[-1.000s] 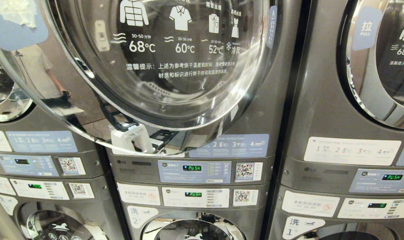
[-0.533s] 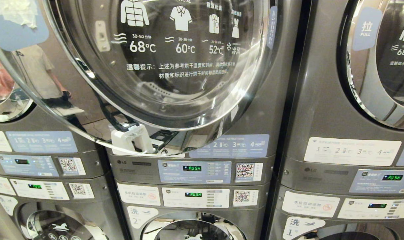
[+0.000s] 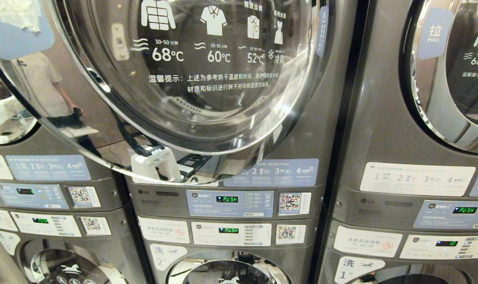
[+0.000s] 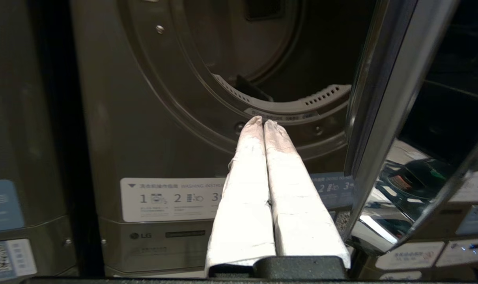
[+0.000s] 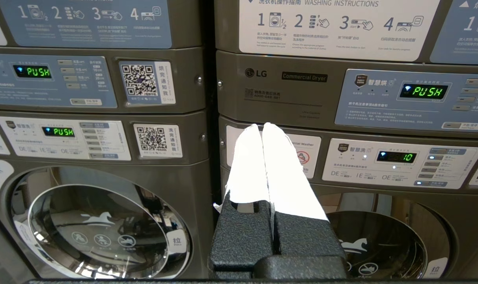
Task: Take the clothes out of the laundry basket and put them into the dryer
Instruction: Open the dryer
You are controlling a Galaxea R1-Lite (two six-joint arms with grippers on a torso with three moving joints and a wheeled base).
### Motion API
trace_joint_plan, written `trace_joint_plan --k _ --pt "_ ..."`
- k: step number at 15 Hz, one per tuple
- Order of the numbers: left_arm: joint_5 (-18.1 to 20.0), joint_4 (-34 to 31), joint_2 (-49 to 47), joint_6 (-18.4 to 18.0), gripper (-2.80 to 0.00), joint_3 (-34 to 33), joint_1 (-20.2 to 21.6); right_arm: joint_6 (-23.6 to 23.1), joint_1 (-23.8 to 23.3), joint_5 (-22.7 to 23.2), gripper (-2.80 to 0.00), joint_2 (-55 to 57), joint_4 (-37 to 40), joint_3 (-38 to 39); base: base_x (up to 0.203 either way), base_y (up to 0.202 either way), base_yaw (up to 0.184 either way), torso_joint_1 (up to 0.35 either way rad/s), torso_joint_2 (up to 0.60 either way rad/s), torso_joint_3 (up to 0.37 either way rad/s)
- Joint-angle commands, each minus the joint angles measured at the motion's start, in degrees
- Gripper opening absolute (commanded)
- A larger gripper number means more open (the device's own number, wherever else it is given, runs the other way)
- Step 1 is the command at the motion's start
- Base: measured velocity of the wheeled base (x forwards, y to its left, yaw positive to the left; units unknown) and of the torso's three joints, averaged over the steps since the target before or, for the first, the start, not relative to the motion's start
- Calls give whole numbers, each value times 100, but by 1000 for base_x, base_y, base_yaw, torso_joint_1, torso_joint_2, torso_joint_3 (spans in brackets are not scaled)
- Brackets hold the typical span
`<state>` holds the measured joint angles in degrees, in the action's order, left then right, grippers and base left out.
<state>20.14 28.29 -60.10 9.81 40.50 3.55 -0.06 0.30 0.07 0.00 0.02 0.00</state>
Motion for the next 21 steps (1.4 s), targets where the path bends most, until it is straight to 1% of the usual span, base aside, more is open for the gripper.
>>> trace_joint_plan --k 1,4,6,9,10,11,16,18,21 --pt "147 82 -496 11 -280 67 22 -3 5 1 -280 0 -2 0 0 0 0 0 0 0" --pt "156 559 -951 -5 -280 275 11 -3 5 1 -280 0 3 0 0 0 0 0 0 0" --pt "166 634 -1042 -6 -280 397 -47 -3 5 1 -280 0 3 0 0 0 0 0 0 0" --pt "174 634 -1021 -7 -280 396 -460 -3 5 1 -280 0 6 0 0 0 0 0 0 0" --pt "176 634 -949 -6 -280 376 -651 -3 5 1 -280 0 6 0 0 0 0 0 0 0" --pt "180 634 -829 -6 -280 333 -755 -12 5 1 -280 0 6 0 0 0 0 0 0 0" --pt "246 600 -48 -6 -280 -305 -793 -29 5 1 -280 0 6 0 0 0 0 0 0 0" --pt "526 606 -12 -24 -280 -309 -794 -38 5 1 -280 0 6 -8 0 0 0 0 0 0" --pt "596 617 -90 -111 -280 -230 -803 -38 5 1 -280 0 6 -6 0 0 0 0 0 0"
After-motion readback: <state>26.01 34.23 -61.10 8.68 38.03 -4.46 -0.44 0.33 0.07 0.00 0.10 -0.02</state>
